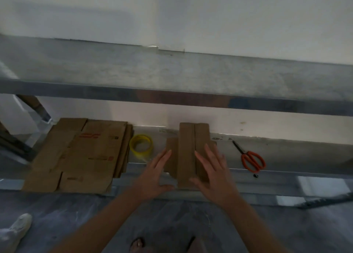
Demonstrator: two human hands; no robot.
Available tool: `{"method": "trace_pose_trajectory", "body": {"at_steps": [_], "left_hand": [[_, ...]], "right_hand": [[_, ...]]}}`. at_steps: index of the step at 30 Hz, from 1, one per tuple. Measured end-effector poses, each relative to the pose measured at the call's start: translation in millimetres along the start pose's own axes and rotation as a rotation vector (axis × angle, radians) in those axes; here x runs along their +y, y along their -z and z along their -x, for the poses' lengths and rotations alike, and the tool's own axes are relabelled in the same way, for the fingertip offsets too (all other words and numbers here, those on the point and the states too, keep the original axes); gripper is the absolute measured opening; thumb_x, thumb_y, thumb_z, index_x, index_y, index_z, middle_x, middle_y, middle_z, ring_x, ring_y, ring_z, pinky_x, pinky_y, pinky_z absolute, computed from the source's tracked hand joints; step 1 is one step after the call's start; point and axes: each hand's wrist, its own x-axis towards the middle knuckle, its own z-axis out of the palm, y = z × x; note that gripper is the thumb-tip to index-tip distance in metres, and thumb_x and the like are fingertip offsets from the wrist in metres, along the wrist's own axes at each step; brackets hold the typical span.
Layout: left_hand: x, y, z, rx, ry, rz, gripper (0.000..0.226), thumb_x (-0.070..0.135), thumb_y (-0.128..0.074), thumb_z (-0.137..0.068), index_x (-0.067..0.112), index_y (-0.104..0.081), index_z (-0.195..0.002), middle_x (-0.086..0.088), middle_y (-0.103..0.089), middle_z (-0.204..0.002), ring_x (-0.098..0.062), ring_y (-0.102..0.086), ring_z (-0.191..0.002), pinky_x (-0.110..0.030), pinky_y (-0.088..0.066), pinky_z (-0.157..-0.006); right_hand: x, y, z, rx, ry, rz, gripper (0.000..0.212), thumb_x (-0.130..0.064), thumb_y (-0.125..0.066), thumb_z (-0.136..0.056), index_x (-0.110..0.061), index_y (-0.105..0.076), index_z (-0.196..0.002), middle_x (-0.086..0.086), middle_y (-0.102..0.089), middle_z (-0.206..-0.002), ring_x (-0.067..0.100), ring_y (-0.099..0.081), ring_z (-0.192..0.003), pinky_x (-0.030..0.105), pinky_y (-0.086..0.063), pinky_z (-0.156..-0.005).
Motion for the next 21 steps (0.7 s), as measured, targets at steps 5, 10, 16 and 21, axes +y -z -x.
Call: {"method": "trace_pose_trajectory", "body": {"at_steps": [5, 10, 16, 21], "left_hand": [[-77, 53, 10, -0.113, -0.106, -0.376, 0.098, 0.066, -0.053, -0.081, 0.031, 0.009, -0.148, 0.008, 0.009, -0.156, -0.013, 0.006, -0.147, -0.031, -0.001, -0.12], [-133, 86, -1, -0.143, -0.071, -0.555, 0.08, 0.055, -0.046, -0.092, 0.02, -0.008, -0.154, 0.001, -0.003, -0.161, -0.021, 0.001, -0.149, -0.036, 0.001, -0.119], [-156, 80, -40, -0.244, -0.128, -0.624, 0.067, 0.046, -0.041, -0.097, 0.016, -0.018, -0.152, -0.002, -0.012, -0.161, -0.019, -0.005, -0.148, -0.034, 0.006, -0.118], [-169, 63, -49, -0.273, -0.199, -0.579, 0.049, 0.032, -0.05, -0.095, 0.016, -0.043, -0.14, -0.006, -0.044, -0.143, -0.024, -0.027, -0.142, -0.035, -0.005, -0.119]], "right_hand": [[-88, -25, -23, 0.199, 0.134, 0.089, 0.058, -0.054, -0.042, -0.098, -0.026, -0.039, -0.148, 0.0, -0.033, -0.156, 0.022, -0.01, -0.152, 0.047, -0.016, -0.121], [-149, -96, -63, -0.079, -0.11, -0.019, 0.059, -0.04, -0.038, -0.102, -0.023, -0.021, -0.155, 0.003, -0.022, -0.161, 0.022, -0.01, -0.151, 0.041, -0.025, -0.12], [-134, -148, -104, -0.301, -0.441, 0.07, 0.058, -0.021, -0.04, -0.103, -0.009, -0.017, -0.155, 0.006, -0.018, -0.162, 0.02, -0.018, -0.147, 0.029, -0.02, -0.118], [-125, -152, -113, -0.142, -0.346, 0.327, 0.039, -0.027, -0.09, -0.054, -0.008, -0.074, -0.085, 0.007, -0.07, -0.095, 0.022, -0.067, -0.092, 0.028, -0.046, -0.087]]}}
